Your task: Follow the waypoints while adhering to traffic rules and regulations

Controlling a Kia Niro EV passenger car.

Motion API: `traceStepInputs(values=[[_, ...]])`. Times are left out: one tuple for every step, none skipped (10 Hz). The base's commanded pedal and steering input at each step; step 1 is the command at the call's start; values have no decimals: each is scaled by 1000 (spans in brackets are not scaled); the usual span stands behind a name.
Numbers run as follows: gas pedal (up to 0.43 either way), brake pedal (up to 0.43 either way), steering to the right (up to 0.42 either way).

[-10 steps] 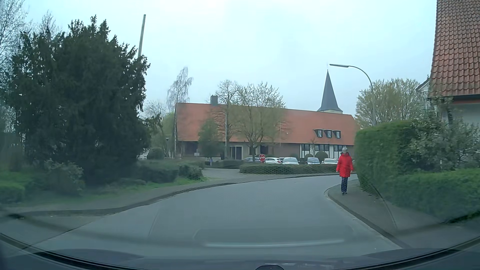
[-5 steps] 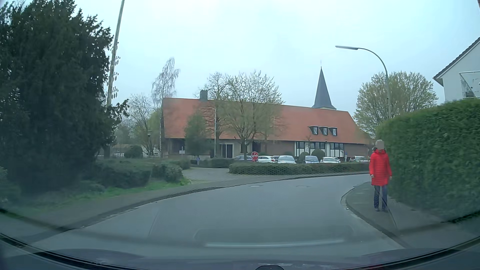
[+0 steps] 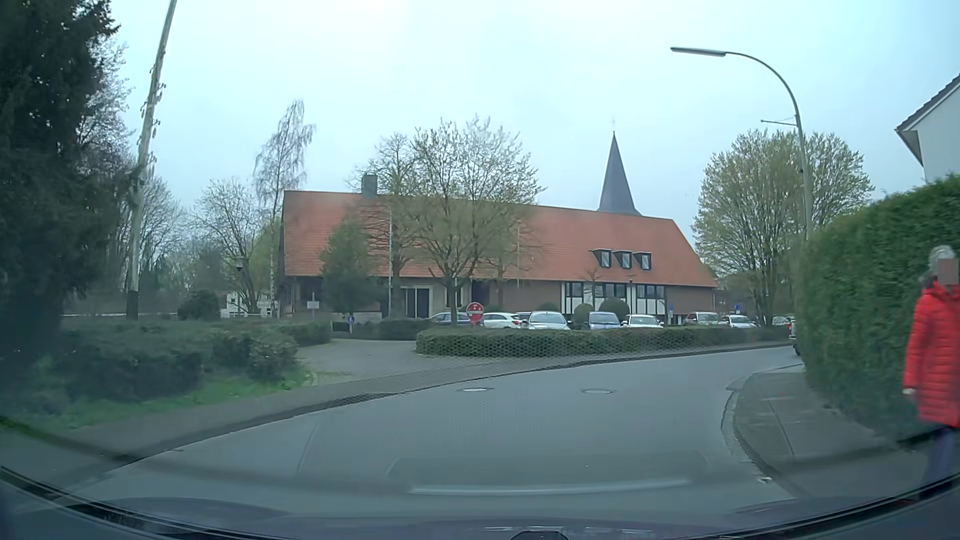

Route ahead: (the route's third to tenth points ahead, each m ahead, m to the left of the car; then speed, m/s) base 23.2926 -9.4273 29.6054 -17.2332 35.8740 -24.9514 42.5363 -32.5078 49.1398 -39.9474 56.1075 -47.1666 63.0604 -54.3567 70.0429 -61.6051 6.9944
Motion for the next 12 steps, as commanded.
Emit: traceStepInputs(values=[[118,0,105],[118,0,114],[130,0,119],[118,0,120],[0,0,123],[0,0,129],[0,0,138],[0,49,148],[0,91,157],[0,140,166],[0,152,167],[0,140,167]])
